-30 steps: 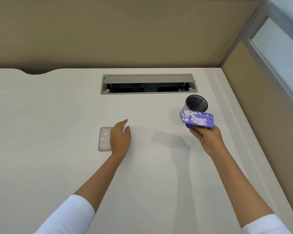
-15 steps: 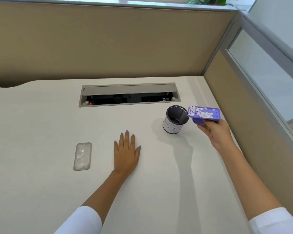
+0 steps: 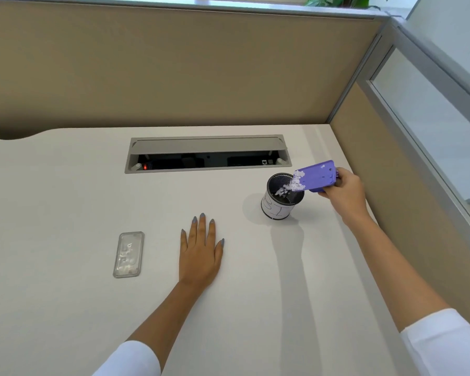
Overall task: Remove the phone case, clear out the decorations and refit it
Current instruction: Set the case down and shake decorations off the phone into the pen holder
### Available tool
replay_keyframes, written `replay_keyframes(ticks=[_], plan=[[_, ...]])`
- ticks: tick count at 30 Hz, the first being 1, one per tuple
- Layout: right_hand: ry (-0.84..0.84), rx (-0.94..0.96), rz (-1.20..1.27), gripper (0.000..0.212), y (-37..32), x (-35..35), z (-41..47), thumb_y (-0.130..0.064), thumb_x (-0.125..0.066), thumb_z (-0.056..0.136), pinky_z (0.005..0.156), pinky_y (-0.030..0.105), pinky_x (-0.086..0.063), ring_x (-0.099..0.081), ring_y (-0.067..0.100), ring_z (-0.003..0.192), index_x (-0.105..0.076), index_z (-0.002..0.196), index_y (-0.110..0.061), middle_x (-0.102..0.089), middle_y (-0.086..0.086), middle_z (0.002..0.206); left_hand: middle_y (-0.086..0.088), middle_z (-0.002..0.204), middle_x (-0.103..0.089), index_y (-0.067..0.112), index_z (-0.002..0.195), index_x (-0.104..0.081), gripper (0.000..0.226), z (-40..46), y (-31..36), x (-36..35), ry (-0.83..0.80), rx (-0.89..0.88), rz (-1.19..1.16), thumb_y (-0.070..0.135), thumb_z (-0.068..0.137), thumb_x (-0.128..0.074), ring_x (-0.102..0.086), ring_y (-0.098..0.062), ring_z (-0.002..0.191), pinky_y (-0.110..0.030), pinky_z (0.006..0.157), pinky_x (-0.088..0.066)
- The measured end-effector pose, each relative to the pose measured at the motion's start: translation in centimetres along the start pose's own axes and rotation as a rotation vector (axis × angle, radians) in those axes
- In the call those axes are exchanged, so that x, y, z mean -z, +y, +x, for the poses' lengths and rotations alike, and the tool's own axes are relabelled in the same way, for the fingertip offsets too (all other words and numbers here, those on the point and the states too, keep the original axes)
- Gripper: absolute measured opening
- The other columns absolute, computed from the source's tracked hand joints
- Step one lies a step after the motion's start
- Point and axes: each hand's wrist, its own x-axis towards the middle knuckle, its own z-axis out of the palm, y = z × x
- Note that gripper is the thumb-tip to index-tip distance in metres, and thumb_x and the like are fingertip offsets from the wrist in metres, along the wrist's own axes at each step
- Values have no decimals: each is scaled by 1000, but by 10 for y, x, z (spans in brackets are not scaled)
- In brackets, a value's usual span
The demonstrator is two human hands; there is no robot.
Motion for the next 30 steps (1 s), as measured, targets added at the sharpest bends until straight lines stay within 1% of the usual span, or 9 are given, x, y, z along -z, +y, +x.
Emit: replay_keyframes(ticks=[3,7,14,16,19,23,25,28,30], plan=[[29,98,-137,16,-3,-4,1,2,-63,75,71,42,-58,-65,31,74,-65,88,-6,-70,14,80,-11,158,-19,14,149,-25,59,0,0,-1,4,-2,-7,43,98,-21,-15,-28,147,-51,116,-15],[90,279,-256,16,-8,-10,-4,5,-57,78,60,31,-41,-46,30,65,-65,88,-3,-65,15,72,-12,158,-21,13,149,-28,59,0,-1,0,14,-9,-22,42,98,-22,-17,-29,146,-52,115,-18],[89,438,-283,17,-17,-14,-7,9,-59,77,57,30,-41,-49,29,61,-67,89,0,-66,17,71,-12,158,-22,13,148,-29,58,-1,-1,-1,19,-12,-20,42,98,-23,-18,-29,146,-52,115,-18],[96,477,-318,16,-18,-14,-7,9,-60,75,54,26,-38,-45,30,58,-68,86,0,-64,16,67,-12,158,-22,13,148,-28,58,-1,-1,-1,19,-14,-20,42,98,-23,-18,-29,146,-52,115,-18],[85,479,-311,17,-18,-15,-4,9,-61,74,52,10,-32,-45,27,58,-69,86,0,-63,14,66,-12,158,-22,13,148,-29,58,-1,-2,-1,23,-15,-21,42,98,-24,-18,-29,146,-52,115,-18],[55,445,-264,16,-17,-16,-4,9,-63,76,54,8,-35,-49,22,61,-70,88,0,-66,13,70,-11,158,-21,13,149,-27,58,-1,-2,-2,22,-13,-26,41,99,-25,-16,-29,146,-52,116,-17],[33,368,-206,18,-15,-18,-4,10,-62,77,60,13,-42,-51,17,65,-69,88,-3,-67,12,75,-11,158,-21,13,149,-27,58,-1,-2,-1,20,-13,-24,42,99,-24,-17,-29,146,-52,116,-18],[-79,155,1,22,-10,-18,-2,10,-65,76,77,39,-55,-59,22,78,-67,93,-4,-69,14,87,-11,158,-21,14,149,-27,58,-1,-2,-1,18,-14,-17,42,99,-23,-17,-29,146,-51,115,-17],[-136,62,176,28,-8,-18,-4,10,-68,75,82,43,-57,-62,26,86,-66,100,0,-68,16,93,-12,158,-22,13,149,-28,58,0,-1,-1,17,-12,-19,42,98,-24,-18,-29,146,-52,115,-18]])
